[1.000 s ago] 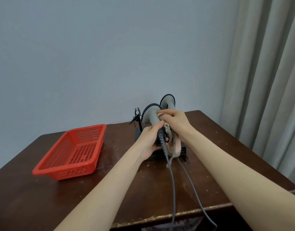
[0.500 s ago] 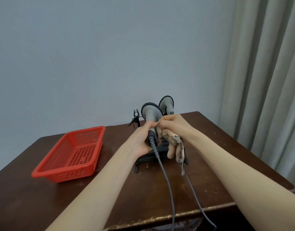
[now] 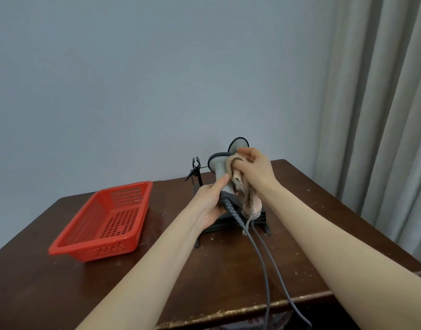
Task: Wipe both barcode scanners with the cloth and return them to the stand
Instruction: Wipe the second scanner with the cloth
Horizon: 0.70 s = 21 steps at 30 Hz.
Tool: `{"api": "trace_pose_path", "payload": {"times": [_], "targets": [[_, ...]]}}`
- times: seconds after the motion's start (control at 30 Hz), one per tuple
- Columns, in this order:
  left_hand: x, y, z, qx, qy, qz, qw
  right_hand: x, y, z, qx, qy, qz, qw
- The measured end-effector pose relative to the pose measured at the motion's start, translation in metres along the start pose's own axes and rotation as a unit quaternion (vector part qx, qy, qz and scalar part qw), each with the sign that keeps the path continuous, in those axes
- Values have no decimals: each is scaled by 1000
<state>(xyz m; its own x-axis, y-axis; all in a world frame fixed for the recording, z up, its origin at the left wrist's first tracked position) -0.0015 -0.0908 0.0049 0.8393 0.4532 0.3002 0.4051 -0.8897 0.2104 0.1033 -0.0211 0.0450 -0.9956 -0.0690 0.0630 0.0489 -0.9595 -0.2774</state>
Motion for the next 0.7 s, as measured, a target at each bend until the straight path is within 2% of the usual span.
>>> {"api": "trace_pose_path", "payload": {"times": [0.1,0.23,0.43,0.5,0.57,0.63,0.7], "targets": [[0,1,2,-41,64,-3,997,7,9,5,-10,62,87,994],[1,0,3,-86,139,-6,987,15,22,10,-25,51,173,983],[-10,-8,10,-75,137,-78,985,20,33,8,-21,93,265,960],[-12,-7,13,-67,144,-82,984,16,26,4,-9,101,235,967],[-12,-7,12,-45,150,-82,984,7,13,4,-12,88,137,987],[-13,-7,10,-22,148,-84,985,-2,3,6,-7,23,41,999],[-11,-6,11,-23,146,-91,985,-3,0,7,4,-28,18,999]]}}
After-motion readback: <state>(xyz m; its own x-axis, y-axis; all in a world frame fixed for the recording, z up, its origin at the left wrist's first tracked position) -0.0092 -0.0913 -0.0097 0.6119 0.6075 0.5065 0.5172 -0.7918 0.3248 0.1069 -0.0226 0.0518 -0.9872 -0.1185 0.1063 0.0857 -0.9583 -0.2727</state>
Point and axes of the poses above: each hand's wrist, its own y-axis away from the middle knuckle, its own x-axis out of the palm, z = x × y, the point moved 5 cm from there along -y, towards the middle knuckle, and after that the axes turned 10 degrees about -z, right-handed, at the moved point
